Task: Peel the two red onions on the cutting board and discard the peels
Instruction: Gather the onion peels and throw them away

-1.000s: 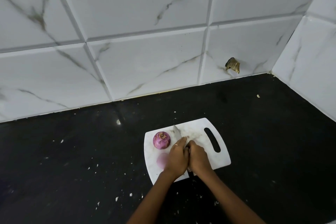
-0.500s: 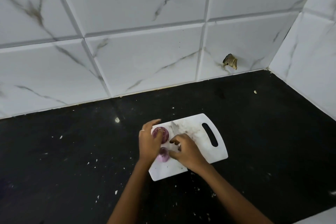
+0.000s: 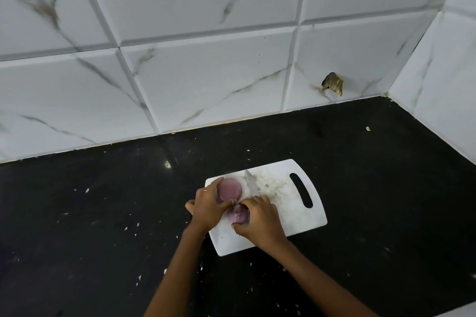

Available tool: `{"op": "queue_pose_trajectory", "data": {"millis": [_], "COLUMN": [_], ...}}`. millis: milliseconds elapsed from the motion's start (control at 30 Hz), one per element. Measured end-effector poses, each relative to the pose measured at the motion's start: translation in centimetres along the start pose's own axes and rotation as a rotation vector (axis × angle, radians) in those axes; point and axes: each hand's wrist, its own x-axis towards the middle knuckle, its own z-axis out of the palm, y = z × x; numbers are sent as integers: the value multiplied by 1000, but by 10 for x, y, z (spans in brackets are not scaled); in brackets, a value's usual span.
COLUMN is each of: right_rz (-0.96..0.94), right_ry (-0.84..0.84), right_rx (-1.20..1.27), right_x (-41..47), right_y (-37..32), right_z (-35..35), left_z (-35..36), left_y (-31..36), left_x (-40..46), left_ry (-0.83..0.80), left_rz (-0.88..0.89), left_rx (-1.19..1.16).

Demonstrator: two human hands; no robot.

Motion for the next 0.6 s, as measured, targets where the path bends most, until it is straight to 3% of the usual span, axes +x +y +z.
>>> {"op": "queue_pose_trajectory", "data": {"millis": [400,600], "right_rz": [62,66], "right_ry": [-19,-76], "right_rx": [2,-10], "right_x": [4,1], "right_y": [10,10], "right_z": [-10,-13], "left_z": [5,7], "left_y": [-3,7], "left_x": [-4,-10], "left_ry": [-104,-64], "left_rz": [1,-4], "left_rx": [-126,-76]}}
